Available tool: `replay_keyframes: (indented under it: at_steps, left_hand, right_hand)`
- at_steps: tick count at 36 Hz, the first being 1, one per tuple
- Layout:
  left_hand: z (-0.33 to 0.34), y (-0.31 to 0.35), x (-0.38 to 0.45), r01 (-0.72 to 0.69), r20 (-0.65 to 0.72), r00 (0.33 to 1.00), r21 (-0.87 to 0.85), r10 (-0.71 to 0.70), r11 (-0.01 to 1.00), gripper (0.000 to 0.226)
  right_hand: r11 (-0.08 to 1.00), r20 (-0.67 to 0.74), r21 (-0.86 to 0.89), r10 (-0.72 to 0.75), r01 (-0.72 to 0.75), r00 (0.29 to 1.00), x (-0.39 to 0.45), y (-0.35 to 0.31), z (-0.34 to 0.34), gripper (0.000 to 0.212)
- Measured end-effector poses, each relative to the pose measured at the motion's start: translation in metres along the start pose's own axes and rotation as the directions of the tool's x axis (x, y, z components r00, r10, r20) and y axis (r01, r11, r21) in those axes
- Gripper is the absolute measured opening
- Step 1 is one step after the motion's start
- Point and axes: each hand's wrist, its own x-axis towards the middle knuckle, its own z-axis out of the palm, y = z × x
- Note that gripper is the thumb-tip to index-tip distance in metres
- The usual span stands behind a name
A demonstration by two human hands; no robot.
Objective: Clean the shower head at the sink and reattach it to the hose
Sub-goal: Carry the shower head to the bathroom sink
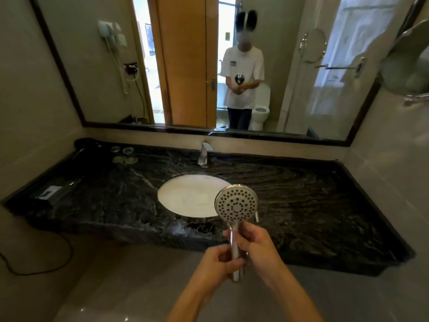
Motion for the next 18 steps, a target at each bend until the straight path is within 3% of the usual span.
replay_keyframes:
  at_steps: [10,18]
  left_hand:
    - [-0.06,0.056,0.138,0.036,-0.11,0.993,-0.009,-0.037,0.999,0.024]
    - [-0.103,0.075,0.203,0.085,-0.204,0.975,-0.032,-0.09,0.996,0.022]
  right_hand:
    - [0.997,0.141,0.02,0.065,-0.069,0.988,0.167,-0.021,0.015,0.022]
    - [0.99,0.168,-0.012,0.138,-0.138,0.976,0.252,-0.02,0.042,0.018]
